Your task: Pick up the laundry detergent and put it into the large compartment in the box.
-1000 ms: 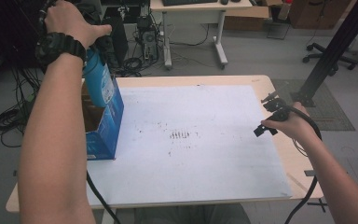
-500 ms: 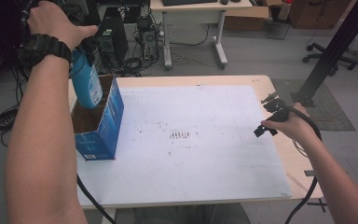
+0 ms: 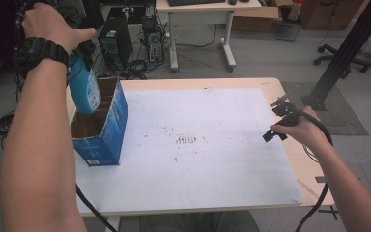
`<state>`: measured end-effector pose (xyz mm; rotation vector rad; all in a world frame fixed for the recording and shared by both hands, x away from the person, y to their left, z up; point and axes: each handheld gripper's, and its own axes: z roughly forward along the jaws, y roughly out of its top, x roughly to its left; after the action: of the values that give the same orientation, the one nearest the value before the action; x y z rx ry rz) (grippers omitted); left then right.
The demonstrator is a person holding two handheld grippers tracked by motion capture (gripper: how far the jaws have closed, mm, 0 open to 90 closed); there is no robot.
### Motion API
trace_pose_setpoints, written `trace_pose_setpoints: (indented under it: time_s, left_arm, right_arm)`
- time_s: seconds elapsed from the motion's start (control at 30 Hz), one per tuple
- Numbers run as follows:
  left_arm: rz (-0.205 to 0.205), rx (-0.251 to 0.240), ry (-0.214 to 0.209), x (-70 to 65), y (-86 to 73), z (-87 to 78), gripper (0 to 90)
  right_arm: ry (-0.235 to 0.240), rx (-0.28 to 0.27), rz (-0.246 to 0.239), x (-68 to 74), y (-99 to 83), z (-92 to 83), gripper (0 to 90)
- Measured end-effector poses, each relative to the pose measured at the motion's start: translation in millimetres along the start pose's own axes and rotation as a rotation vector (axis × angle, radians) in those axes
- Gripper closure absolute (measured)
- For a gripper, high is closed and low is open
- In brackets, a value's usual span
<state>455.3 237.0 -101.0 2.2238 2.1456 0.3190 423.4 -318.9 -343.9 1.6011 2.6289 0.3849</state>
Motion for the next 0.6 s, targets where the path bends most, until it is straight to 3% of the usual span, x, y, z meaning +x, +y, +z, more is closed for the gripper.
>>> trace_pose_setpoints:
  time_s: [0.6]
  left_arm:
    - [-0.004,0.024,-0.023,1.8,-3.7,15.4,37.5]
  right_arm:
    - [0.002,0.0,-0.008,1.5,0.6,0.6,21.7]
